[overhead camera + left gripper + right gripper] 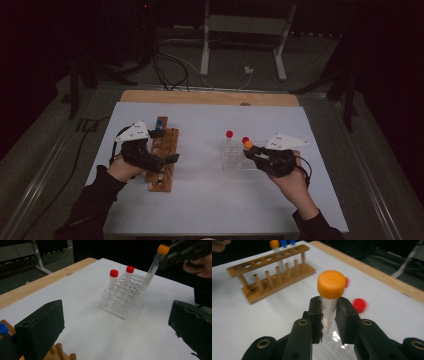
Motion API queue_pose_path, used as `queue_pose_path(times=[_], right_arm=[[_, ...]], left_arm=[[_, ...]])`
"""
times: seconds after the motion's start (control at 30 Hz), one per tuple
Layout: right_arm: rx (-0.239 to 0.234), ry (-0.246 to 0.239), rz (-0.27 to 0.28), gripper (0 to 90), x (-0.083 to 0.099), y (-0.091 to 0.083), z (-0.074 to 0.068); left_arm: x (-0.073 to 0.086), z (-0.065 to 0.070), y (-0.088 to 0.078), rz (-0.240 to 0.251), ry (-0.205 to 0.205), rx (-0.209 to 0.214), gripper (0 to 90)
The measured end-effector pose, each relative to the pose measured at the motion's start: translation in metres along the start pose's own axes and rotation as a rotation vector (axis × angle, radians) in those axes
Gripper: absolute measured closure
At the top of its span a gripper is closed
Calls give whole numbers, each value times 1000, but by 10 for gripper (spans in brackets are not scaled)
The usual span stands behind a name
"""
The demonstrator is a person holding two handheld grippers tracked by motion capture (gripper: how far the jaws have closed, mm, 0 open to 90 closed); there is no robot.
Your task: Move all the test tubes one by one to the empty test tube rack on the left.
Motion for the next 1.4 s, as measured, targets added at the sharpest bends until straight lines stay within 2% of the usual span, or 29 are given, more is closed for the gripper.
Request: queue_pose_path(times=[0.27, 0.33, 0.57, 0.7, 0.83, 1.13, 1.27, 1.4], right_arm=[[-126, -50, -21, 747, -3, 31, -42], [-150, -62, -27, 747, -4, 37, -50], [-200, -94, -32, 747, -8, 48, -69], [-215, -102, -30, 747, -9, 49, -74], [-233, -104, -25, 747, -11, 51, -79], [-250, -107, -26, 747, -12, 53, -85], [-255, -109, -24, 747, -13, 52, -86], [-259, -109, -22, 747, -13, 53, -87]], left_arm=[[2, 20, 9, -21, 27, 54, 12], [3, 27, 13, -28, 30, 79, 17], [13, 49, 30, -74, 63, 145, 51], [17, 59, 39, -87, 80, 174, 144], [21, 66, 48, -101, 97, 184, 240], [25, 70, 57, -106, 115, 196, 490], [27, 69, 61, -108, 133, 186, 568], [29, 72, 64, -119, 144, 205, 657]])
Point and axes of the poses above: each handheld gripper's, and its own axes: y roughly forward along the jaws, x roughly out of its underside, z roughly to its right, the point moved 8 cm from there along y, roughly forward along the jaws, and after that the axes turned 14 degrees about -y, right-handed, at the moved point
